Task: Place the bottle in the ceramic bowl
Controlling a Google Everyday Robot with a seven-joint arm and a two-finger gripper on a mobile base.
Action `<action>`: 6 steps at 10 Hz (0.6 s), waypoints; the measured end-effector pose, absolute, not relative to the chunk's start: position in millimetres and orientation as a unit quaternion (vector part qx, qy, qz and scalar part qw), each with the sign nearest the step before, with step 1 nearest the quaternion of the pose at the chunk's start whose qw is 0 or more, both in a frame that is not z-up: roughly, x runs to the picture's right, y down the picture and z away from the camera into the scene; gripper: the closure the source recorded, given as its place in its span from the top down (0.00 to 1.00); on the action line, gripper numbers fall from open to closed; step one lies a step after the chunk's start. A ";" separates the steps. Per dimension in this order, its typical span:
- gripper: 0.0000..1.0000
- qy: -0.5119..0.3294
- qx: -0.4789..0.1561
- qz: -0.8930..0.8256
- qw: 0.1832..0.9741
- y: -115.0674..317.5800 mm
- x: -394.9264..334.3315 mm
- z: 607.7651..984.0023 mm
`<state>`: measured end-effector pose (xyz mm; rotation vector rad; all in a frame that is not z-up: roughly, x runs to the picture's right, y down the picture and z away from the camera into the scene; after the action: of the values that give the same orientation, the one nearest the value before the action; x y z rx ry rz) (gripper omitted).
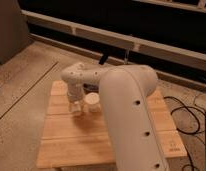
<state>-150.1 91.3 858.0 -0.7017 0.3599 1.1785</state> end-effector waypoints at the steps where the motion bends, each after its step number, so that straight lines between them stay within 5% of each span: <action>1: 0.00 0.160 -0.304 0.544 0.765 78.6 -148.0 847.2; 6: 0.00 0.167 -0.208 0.573 0.775 14.2 -100.0 800.0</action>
<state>-100.0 14.2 800.0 -0.4506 0.3607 1.2398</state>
